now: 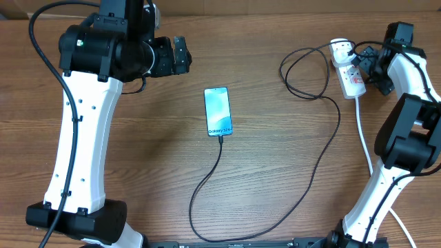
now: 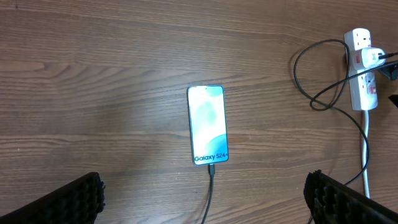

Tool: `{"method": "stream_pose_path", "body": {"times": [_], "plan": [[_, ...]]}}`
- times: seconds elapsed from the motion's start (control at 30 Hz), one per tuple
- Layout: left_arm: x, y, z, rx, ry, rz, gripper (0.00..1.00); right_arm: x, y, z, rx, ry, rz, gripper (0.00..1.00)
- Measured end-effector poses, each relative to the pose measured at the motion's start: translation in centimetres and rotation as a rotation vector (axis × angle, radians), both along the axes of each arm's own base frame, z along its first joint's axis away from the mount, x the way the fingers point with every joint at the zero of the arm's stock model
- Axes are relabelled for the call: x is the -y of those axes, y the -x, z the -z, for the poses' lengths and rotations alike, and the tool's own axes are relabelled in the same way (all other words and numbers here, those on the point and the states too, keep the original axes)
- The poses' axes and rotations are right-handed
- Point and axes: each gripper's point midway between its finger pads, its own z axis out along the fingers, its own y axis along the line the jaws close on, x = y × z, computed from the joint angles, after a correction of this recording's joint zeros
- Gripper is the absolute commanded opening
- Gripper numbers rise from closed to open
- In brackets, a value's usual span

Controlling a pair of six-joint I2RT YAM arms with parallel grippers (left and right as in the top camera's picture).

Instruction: Plug charger to phone and switch on socket

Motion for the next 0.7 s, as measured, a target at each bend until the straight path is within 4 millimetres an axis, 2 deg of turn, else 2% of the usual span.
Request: {"method": "stream_pose_path", "body": {"times": [0.7], "plan": [[0.0, -0.01, 0.0, 0.0, 0.0, 0.0, 1.0, -0.47, -0.06, 0.9, 0.005, -0.063, -0.017, 1.0]]}}
